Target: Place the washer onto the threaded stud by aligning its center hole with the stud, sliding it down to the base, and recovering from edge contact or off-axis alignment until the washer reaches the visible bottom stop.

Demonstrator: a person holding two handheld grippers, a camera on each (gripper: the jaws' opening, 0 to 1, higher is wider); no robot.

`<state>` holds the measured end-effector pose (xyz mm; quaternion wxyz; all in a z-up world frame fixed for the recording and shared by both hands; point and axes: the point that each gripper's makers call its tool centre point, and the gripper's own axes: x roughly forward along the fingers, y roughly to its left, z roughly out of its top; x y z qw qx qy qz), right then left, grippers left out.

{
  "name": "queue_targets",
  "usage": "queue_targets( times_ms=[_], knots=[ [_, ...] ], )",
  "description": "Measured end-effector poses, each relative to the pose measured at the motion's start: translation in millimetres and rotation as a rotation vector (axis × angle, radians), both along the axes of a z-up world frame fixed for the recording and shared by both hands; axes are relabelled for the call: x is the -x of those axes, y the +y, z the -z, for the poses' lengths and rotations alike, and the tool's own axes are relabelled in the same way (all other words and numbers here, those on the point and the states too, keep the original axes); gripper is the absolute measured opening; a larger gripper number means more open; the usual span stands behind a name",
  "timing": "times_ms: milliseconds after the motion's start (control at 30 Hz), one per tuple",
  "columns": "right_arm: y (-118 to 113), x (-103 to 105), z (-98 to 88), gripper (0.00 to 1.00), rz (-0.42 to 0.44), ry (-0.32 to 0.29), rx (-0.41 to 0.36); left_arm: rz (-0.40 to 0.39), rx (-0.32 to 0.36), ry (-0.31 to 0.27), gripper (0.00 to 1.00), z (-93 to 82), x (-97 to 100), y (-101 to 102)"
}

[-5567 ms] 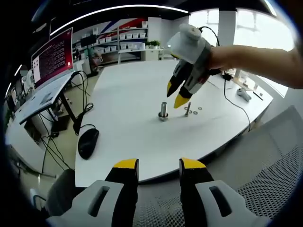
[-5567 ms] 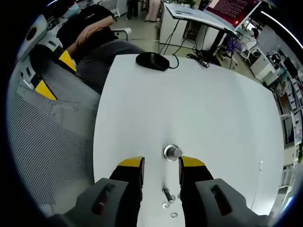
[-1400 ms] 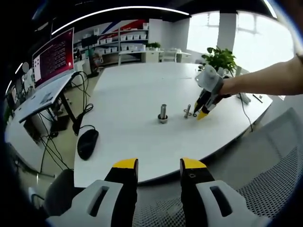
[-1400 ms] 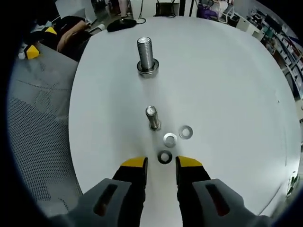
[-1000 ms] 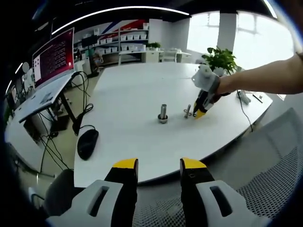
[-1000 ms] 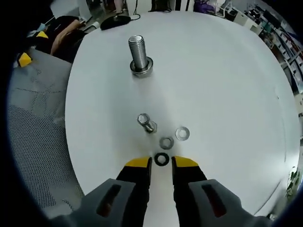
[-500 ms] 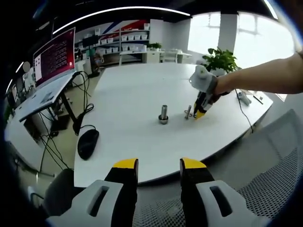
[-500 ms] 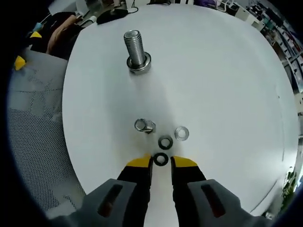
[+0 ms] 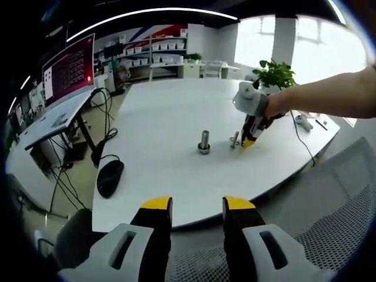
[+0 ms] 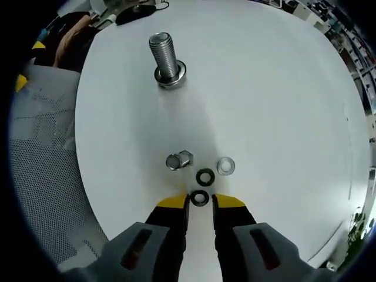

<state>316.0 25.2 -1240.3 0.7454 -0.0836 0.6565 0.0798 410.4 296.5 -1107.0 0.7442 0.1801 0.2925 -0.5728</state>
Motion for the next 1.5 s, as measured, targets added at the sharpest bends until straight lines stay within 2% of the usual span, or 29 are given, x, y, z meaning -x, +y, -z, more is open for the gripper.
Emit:
queue_targets(
  times_ms=[267,333,400,467,567,800,1167,1367,1433,1500],
  knots=[
    [-1,2,0.5,0.19,-0.050,-0.026,-0.008,-0.002,0.001,0.001,0.32,-0.6,0.4,0],
    [3,4,-1.0,0.19,-0.096,-0.021,-0.014,-0.002,0.001,0.001,0.32,0.0,-0.7,0],
    [6,5,-1.0,0.23,-0.150,-0.021,-0.070,-0.001,0.001,0.000,0.32,-0.3,0.1,0],
    [3,6,-1.1,0.23,-0.170,-0.020,-0.060,0.000,0.002,0.000,0.32,-0.7,0.8,0],
    [-1,4,-1.1,0.18,-0.136,-0.024,-0.034,0.002,0.000,0.000,0.32,-0.6,0.9,0],
    [-3,3,-0.5,0.15,-0.150,0.008,0.009,0.004,0.000,0.001,0.32,0.2,0.0,0],
    [-2,3,-0.6,0.15,-0.145,0.029,0.032,0.009,-0.002,-0.001,0.32,0.6,0.7,0],
    [-3,4,-2.0,0.14,-0.117,-0.017,0.056,0.015,-0.003,0.000,0.32,0.5,1.3,0],
    [-5,4,-0.8,0.14,-0.104,-0.009,0.051,0.018,-0.004,0.000,0.32,0.6,1.3,0],
    [-7,4,-6.3,0.14,-0.093,-0.025,0.056,0.018,-0.003,0.000,0.32,0.8,1.2,0]
  ],
)
